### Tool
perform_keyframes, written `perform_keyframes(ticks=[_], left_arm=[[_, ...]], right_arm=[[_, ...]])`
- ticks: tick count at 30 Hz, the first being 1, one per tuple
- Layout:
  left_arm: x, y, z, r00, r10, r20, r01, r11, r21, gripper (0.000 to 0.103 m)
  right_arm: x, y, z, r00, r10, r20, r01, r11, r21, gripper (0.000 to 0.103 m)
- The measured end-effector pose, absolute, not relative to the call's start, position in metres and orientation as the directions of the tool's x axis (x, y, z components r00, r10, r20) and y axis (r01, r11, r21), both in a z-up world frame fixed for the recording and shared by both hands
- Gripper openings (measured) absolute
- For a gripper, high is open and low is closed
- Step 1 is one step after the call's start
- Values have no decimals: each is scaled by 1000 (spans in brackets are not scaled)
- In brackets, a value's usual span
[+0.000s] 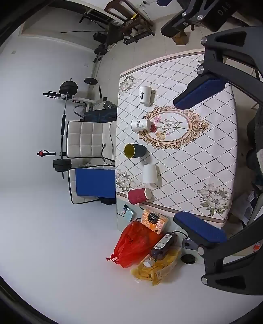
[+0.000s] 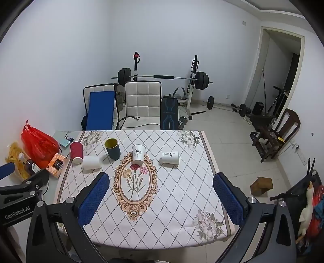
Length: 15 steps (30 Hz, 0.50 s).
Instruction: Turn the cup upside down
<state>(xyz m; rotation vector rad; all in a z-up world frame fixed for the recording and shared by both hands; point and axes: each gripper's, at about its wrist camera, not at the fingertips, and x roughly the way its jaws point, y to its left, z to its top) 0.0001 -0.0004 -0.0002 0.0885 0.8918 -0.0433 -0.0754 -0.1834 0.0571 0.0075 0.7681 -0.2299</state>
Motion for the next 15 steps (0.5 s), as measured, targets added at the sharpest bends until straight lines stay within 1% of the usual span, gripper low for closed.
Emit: perform_keyframes(ticks=[8,9,15], left_arm=[[4,-8,-3,626,4,-780,79,995,68,103],[0,0,0,628,-10,-778,76,996,49,103],[-3,0,4,628,-14,-778,78,996,45,103]], right_arm=[[-74,-182,56,700,-194,-688,208,976,-64,103],[-74,-183,57,699,-194,-689,209,976,-62,103],[-76,-180,55,701,-186,-689,207,977,-53,103]])
